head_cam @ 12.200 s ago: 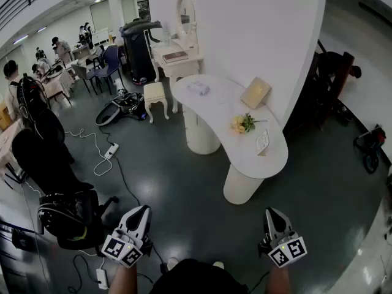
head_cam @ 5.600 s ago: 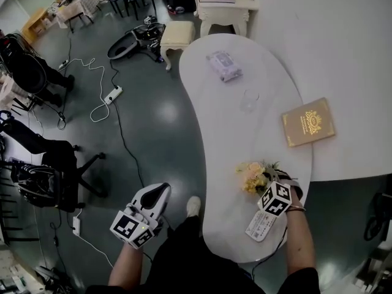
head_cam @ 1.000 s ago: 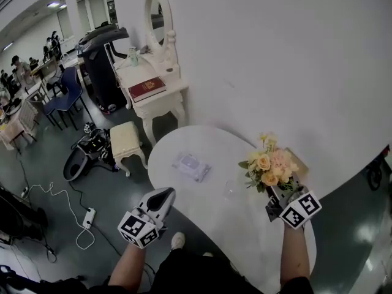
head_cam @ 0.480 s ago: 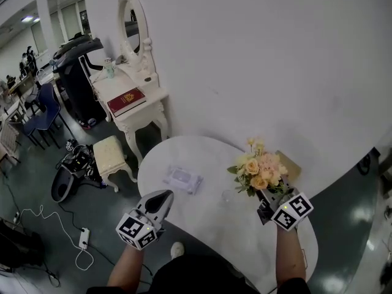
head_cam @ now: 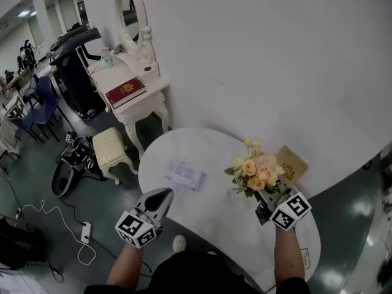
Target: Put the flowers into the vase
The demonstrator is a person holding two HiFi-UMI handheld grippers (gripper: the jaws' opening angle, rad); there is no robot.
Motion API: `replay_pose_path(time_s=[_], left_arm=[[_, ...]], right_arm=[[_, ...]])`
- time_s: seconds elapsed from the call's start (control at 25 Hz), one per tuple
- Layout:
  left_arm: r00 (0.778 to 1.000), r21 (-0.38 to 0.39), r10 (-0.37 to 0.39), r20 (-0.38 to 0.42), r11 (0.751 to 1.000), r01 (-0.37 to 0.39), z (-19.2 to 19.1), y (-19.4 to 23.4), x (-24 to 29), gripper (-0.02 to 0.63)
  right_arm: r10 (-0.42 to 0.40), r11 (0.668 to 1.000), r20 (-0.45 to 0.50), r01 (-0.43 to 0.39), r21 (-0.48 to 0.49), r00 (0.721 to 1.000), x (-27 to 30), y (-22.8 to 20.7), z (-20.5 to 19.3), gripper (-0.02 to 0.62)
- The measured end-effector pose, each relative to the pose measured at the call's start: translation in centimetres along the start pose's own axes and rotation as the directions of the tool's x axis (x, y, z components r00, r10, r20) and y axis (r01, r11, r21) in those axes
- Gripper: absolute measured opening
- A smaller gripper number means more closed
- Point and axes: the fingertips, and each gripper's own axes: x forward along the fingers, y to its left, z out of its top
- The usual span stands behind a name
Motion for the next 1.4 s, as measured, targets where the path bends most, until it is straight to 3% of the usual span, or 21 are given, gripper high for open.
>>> replay_pose_path(time_s=[1.0,1.4], left_arm=[[0.984,-0.033,0.094,-0.154,0.994,-0.1,-4.2,3.1,-0.8,0.02],[0.98,-0.046,0.11,-0.168,0.992,-0.119,-4.8,3.2,-0.5,0.02]], right_arm=[[0.018,0.986,-0.095,-0.001,0.168,0.995,3.0,-3.5,-10.1,0.193],[0.008,0.969,-0.115,0.021,0.247,0.993,3.0,-5.0,-12.5,0.195]])
